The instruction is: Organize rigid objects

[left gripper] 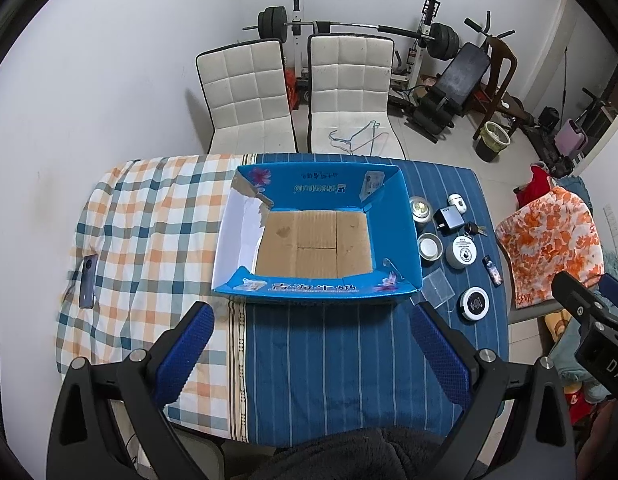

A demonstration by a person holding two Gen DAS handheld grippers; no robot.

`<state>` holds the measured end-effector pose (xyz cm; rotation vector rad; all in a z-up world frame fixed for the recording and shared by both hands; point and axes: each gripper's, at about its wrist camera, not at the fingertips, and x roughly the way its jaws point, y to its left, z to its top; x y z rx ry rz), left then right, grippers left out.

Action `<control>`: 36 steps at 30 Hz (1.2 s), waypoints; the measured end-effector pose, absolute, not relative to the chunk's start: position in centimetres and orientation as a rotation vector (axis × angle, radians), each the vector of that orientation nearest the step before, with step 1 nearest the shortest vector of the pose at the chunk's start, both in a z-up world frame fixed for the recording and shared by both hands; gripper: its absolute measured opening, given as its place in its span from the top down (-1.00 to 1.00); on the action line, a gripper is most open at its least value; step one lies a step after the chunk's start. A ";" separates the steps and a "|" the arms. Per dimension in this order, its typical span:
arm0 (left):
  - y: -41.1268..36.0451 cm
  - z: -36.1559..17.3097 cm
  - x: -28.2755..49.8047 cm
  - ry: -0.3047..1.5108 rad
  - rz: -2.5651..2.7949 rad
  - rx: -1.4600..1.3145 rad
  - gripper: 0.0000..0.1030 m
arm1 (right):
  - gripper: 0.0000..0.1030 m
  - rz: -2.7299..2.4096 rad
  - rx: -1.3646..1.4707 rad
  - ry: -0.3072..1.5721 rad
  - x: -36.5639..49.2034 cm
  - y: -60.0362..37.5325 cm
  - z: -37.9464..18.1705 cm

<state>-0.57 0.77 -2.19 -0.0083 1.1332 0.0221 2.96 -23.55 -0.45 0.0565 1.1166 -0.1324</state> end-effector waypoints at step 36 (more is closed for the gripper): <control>0.8 -1.6 0.1 1.113 0.022 -0.007 -0.96 | -0.77 -0.147 0.068 1.081 2.3 -23.9 0.4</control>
